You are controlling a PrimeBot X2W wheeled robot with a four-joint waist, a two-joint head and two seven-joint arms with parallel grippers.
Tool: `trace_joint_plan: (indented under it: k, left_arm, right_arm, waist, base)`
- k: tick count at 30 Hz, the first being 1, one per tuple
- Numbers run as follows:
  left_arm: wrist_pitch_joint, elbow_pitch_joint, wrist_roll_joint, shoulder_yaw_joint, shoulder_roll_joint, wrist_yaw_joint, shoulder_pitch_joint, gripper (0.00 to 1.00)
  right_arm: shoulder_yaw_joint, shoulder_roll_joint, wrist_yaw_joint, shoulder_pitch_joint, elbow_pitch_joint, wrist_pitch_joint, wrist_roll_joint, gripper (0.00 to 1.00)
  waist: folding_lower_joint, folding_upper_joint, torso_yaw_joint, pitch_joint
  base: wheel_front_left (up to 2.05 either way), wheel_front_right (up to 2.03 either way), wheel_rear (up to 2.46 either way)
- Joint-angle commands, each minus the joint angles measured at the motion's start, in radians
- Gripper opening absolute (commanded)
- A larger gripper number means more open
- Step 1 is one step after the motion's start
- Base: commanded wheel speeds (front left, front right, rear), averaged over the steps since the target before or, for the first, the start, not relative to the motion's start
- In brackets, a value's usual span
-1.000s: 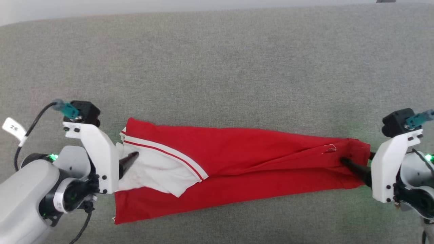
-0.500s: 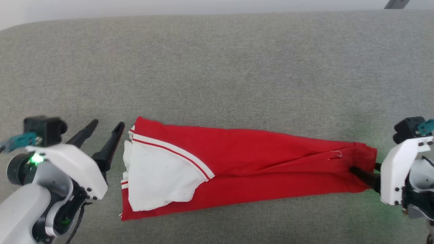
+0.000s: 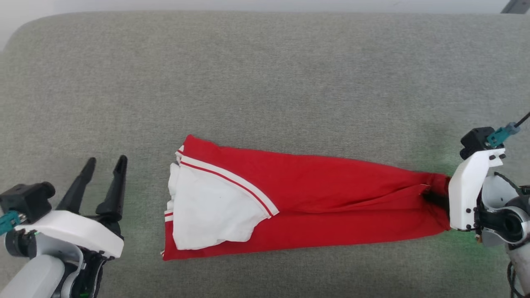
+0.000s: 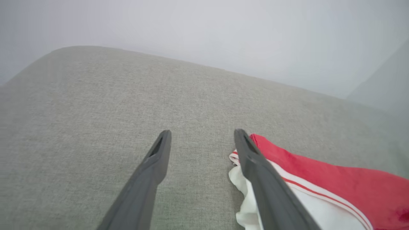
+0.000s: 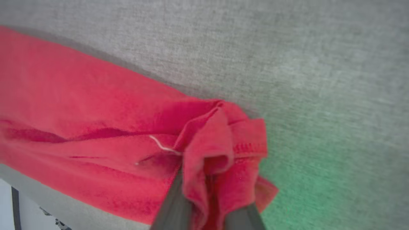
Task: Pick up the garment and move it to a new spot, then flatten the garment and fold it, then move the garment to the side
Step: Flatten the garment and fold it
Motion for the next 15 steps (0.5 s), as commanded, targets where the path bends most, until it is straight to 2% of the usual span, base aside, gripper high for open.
trace_joint_plan:
  k: [1, 5, 8, 15]
  left_arm:
    - [-0.005, -0.001, 0.034, 0.046, -0.026, -0.011, 0.023, 1.00]
    - [-0.006, -0.016, 0.129, 0.206, -0.127, -0.048, 0.113, 1.00]
    - [-0.006, -0.029, 0.196, 0.305, -0.199, -0.097, 0.183, 1.00]
    - [-0.006, -0.020, 0.315, 0.442, -0.306, -0.193, 0.261, 1.00]
  right_arm:
    - [0.030, 0.032, 0.000, 0.013, 0.036, 0.000, 0.017, 0.00]
    - [0.015, 0.015, 0.000, -0.009, 0.045, -0.008, 0.060, 0.00]
    - [-0.014, -0.017, 0.000, -0.016, 0.040, -0.018, 0.082, 0.00]
    - [-0.100, -0.098, -0.001, -0.009, 0.050, -0.034, 0.088, 0.00]
  waist:
    - [0.0000, -0.0001, 0.006, 0.000]
    - [0.0000, -0.0001, 0.011, -0.004]
    - [0.0000, -0.0001, 0.010, -0.008]
    - [0.0000, -0.0001, -0.002, -0.026]
  base:
    - [0.00, 0.00, 0.00]
    - [0.00, 0.00, 0.00]
    - [0.00, 0.00, 0.00]
    - [0.00, 0.00, 0.00]
